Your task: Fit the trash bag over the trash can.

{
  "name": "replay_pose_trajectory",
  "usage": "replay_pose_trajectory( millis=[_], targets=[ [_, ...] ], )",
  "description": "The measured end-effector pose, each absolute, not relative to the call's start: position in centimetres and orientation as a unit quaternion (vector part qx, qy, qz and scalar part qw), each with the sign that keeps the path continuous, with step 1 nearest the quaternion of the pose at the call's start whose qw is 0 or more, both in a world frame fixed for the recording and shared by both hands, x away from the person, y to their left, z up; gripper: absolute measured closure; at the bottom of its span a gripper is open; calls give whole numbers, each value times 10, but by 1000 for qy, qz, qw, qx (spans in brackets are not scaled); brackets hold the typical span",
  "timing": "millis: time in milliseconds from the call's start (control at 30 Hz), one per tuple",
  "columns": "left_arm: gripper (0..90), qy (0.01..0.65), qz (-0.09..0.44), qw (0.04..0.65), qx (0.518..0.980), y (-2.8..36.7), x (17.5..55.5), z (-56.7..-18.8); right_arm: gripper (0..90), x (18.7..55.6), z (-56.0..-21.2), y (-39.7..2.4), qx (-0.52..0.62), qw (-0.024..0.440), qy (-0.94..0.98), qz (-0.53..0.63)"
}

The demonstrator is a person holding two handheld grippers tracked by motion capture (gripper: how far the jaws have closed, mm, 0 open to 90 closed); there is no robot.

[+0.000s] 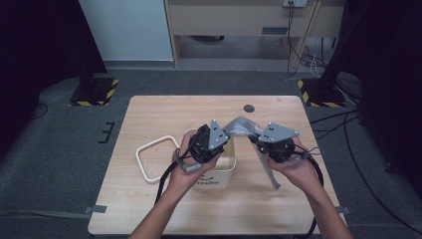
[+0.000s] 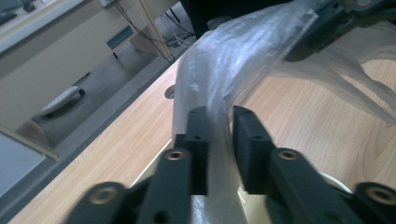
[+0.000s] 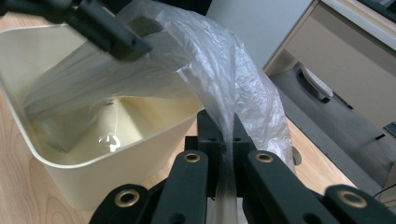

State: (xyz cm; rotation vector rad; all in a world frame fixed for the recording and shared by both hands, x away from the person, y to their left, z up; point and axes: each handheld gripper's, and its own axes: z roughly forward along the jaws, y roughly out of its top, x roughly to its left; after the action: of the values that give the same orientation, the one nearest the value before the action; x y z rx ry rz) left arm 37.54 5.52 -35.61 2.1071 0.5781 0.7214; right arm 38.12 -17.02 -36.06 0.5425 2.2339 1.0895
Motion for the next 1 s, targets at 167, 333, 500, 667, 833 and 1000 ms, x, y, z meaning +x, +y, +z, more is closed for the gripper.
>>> replay_pose_trajectory(
  millis=[167,333,500,667,833,1000],
  targets=[
    [898,238,267,408,840,57,380,-357,869,383,-363,-176,213,293,839,407],
    [900,251,271,403,838,56,384,-357,702,382,-365,-180,223,297,831,415],
    [900,262,272,393,838,55,390,-359,541,376,-363,-184,223,303,824,424],
    [900,277,271,393,834,56,397,-360,450,371,-360,-186,221,313,816,433],
    [900,281,268,395,832,58,398,-361,529,365,-362,-187,209,314,814,442],
    [900,285,268,396,831,58,399,-361,639,361,-365,-186,195,310,817,446]
  ],
)
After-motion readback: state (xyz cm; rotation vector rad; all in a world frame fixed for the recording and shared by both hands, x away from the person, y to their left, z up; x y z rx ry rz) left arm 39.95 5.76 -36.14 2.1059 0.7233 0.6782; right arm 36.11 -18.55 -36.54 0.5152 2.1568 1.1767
